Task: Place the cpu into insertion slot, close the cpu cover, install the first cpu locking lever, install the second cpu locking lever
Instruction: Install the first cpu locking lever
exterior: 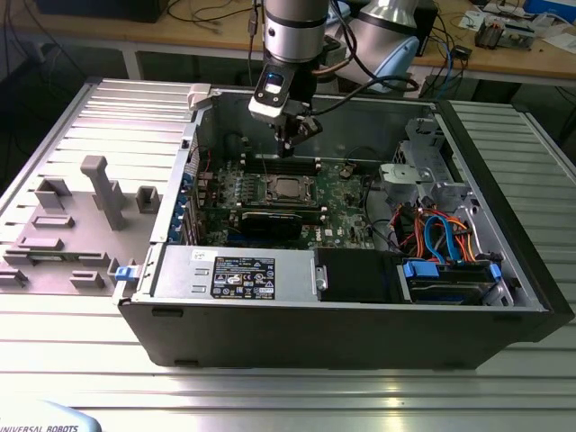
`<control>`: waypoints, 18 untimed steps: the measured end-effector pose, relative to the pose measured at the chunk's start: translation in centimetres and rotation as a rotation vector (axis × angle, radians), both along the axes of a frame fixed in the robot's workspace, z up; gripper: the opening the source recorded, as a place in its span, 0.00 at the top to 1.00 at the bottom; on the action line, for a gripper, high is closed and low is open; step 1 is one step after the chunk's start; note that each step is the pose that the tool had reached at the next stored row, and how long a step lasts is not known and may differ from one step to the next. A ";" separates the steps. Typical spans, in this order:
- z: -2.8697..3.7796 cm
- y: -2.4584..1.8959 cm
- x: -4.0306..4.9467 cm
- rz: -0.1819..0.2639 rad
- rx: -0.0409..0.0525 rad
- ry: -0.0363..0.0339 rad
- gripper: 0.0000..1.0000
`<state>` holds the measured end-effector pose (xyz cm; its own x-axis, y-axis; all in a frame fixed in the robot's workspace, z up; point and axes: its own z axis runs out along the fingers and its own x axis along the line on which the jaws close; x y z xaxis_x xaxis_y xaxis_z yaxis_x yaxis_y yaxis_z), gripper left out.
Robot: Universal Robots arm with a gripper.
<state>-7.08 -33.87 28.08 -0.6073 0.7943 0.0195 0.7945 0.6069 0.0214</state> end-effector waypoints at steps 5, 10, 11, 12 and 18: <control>-0.01 0.00 -0.37 0.053 0.0000 0.0000 0.89; -0.01 0.00 -0.42 0.053 0.0000 0.0000 0.89; -0.01 0.00 -0.43 0.053 0.0000 0.0000 0.89; -0.01 0.00 -0.44 0.053 0.0000 0.0000 0.89; 0.00 0.00 -0.46 0.090 0.0000 0.0000 0.89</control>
<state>-7.54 -33.86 28.08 -0.6762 0.7365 0.0195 0.7368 0.6758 0.0214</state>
